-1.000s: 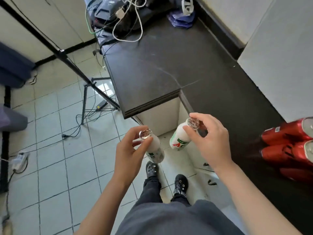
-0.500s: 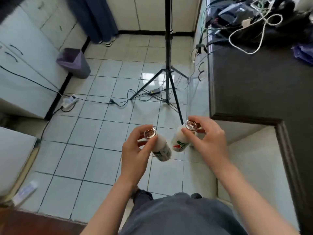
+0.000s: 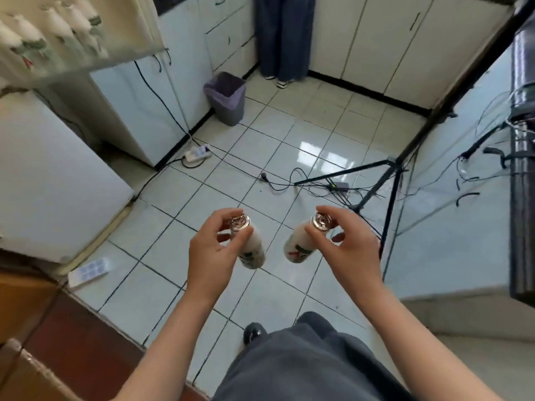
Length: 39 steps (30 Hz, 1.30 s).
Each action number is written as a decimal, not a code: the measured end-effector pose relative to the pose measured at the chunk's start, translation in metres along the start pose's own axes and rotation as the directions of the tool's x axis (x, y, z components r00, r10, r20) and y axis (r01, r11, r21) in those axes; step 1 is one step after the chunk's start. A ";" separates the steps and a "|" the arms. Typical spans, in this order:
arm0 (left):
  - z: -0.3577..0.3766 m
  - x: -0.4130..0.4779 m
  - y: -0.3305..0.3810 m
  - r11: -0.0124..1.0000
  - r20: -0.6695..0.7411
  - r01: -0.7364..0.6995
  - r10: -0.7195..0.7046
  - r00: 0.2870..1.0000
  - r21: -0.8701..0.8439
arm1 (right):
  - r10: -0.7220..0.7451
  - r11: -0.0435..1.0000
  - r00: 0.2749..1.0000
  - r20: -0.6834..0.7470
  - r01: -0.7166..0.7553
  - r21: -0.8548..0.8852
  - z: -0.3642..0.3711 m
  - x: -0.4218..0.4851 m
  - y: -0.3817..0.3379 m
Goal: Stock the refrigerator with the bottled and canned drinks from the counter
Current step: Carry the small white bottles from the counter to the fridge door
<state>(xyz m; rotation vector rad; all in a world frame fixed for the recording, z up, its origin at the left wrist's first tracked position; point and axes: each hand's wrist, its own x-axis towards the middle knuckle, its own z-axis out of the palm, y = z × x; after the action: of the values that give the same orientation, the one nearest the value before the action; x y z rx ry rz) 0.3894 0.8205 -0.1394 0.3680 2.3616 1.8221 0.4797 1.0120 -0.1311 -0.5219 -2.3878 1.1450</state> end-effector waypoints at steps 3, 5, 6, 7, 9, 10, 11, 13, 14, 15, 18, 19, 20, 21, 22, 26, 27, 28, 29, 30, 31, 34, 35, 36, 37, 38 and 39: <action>-0.039 0.008 -0.009 1.000 -0.094 0.014 -0.016 0.995 -0.022 | -0.072 0.997 0.990 0.118 0.073 -0.004 0.036 0.021 -0.021; -0.063 0.009 -0.017 0.998 -0.160 0.046 -0.051 0.986 -0.037 | -0.127 0.991 0.969 0.213 0.131 -0.007 0.065 0.036 -0.035; -0.076 0.008 -0.023 0.996 -0.198 0.071 -0.079 0.977 -0.049 | -0.146 0.989 0.954 0.263 0.151 0.001 0.081 0.042 -0.042; -0.088 0.008 -0.029 0.994 -0.239 0.092 -0.103 0.966 -0.057 | -0.159 0.987 0.936 0.313 0.162 0.016 0.098 0.048 -0.049; -0.112 0.010 -0.040 0.989 -0.312 0.130 -0.143 0.939 -0.064 | -0.189 0.982 0.901 0.390 0.184 0.051 0.133 0.061 -0.064; -0.125 0.014 -0.045 0.988 -0.342 0.145 -0.156 0.927 -0.059 | -0.208 0.978 0.885 0.417 0.195 0.074 0.152 0.068 -0.072; -0.137 0.021 -0.050 0.986 -0.368 0.156 -0.163 0.915 -0.050 | -0.228 0.974 0.868 0.441 0.207 0.097 0.171 0.075 -0.080; -0.162 0.039 -0.059 0.984 -0.414 0.175 -0.174 0.894 -0.036 | -0.275 0.961 0.832 0.482 0.237 0.139 0.208 0.093 -0.097; -0.175 0.051 -0.064 0.983 -0.438 0.180 -0.175 0.882 -0.031 | -0.294 0.956 0.814 0.501 0.248 0.158 0.226 0.104 -0.105; -0.188 0.064 -0.068 0.983 -0.461 0.180 -0.171 0.871 -0.025 | -0.306 0.952 0.798 0.520 0.251 0.176 0.245 0.116 -0.114; -0.225 0.111 -0.078 0.984 -0.505 0.175 -0.159 0.848 -0.017 | -0.333 0.943 0.763 0.554 0.257 0.214 0.299 0.158 -0.142; -0.238 0.128 -0.080 0.984 -0.510 0.179 -0.161 0.845 -0.014 | -0.345 0.938 0.757 0.555 0.264 0.224 0.316 0.173 -0.151; -0.250 0.146 -0.081 0.982 -0.510 0.187 -0.165 0.844 -0.009 | -0.354 0.935 0.757 0.550 0.268 0.233 0.331 0.188 -0.161; -0.264 0.164 -0.082 0.982 -0.506 0.191 -0.164 0.847 0.001 | -0.358 0.933 0.762 0.540 0.267 0.242 0.346 0.202 -0.171; -0.277 0.181 -0.083 0.981 -0.504 0.191 -0.158 0.849 0.014 | -0.361 0.931 0.767 0.531 0.265 0.250 0.360 0.217 -0.180; -0.323 0.247 -0.085 0.989 -0.528 0.143 -0.103 0.843 0.036 | -0.403 0.913 0.777 0.484 0.301 0.277 0.410 0.274 -0.214; -0.332 0.261 -0.086 0.992 -0.536 0.128 -0.098 0.839 0.020 | -0.408 0.911 0.779 0.476 0.311 0.272 0.422 0.287 -0.222; -0.341 0.273 -0.086 0.993 -0.540 0.118 -0.097 0.836 0.005 | -0.410 0.910 0.781 0.472 0.319 0.264 0.433 0.297 -0.229; -0.349 0.284 -0.087 0.994 -0.541 0.112 -0.097 0.836 -0.005 | -0.409 0.911 0.781 0.471 0.322 0.256 0.443 0.306 -0.235; -0.358 0.294 -0.089 0.994 -0.541 0.111 -0.098 0.835 -0.010 | -0.403 0.914 0.784 0.472 0.320 0.250 0.452 0.313 -0.241; -0.367 0.304 -0.091 0.994 -0.541 0.113 -0.102 0.835 -0.013 | -0.396 0.917 0.790 0.469 0.313 0.246 0.462 0.320 -0.246; -0.394 0.339 -0.102 0.991 -0.517 0.130 -0.119 0.847 -0.015 | -0.378 0.925 0.810 0.449 0.305 0.229 0.491 0.337 -0.260; -0.404 0.352 -0.107 0.991 -0.500 0.130 -0.123 0.857 -0.020 | -0.366 0.929 0.816 0.447 0.296 0.220 0.501 0.344 -0.264; -0.412 0.364 -0.112 0.990 -0.475 0.138 -0.138 0.869 -0.035 | -0.343 0.938 0.825 0.449 0.277 0.208 0.510 0.349 -0.268; -0.420 0.376 -0.115 0.988 -0.448 0.149 -0.155 0.880 -0.049 | -0.319 0.946 0.836 0.446 0.258 0.194 0.518 0.353 -0.272; -0.430 0.388 -0.118 0.987 -0.425 0.149 -0.157 0.892 -0.052 | -0.307 0.950 0.849 0.430 0.250 0.186 0.525 0.358 -0.277; -0.440 0.400 -0.120 0.988 -0.402 0.145 -0.151 0.903 -0.045 | -0.302 0.952 0.859 0.413 0.248 0.180 0.531 0.363 -0.282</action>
<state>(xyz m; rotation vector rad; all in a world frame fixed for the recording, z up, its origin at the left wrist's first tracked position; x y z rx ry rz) -0.1199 0.4911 -0.1253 -0.2130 2.5419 1.9968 -0.1473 0.6957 -0.1229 0.1411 -2.6237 1.3717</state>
